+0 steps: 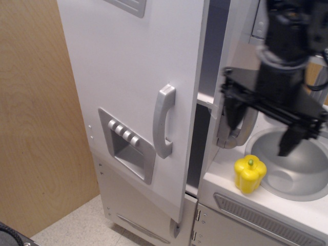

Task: Open fridge

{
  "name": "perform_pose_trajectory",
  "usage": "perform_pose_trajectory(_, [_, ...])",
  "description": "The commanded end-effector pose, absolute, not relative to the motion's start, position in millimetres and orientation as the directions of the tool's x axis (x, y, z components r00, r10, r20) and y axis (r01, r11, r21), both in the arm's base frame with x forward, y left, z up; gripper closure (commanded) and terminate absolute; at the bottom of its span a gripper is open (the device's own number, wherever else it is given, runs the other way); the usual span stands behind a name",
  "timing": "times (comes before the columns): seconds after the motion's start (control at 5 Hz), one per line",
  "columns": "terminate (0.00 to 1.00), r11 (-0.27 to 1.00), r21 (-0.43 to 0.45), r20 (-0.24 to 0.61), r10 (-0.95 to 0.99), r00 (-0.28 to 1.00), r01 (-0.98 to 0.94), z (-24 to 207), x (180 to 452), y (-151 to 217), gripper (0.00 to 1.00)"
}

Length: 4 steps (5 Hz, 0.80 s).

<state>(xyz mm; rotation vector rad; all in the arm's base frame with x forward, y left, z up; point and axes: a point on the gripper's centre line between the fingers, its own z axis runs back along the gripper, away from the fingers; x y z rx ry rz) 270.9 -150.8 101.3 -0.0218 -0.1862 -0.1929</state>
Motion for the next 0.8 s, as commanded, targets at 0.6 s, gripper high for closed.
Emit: perform_pose_trajectory(0.6, [0.00,0.932,0.194,0.176,-0.339,0.924,0.305,138.6,323.9,-93.0,0.00])
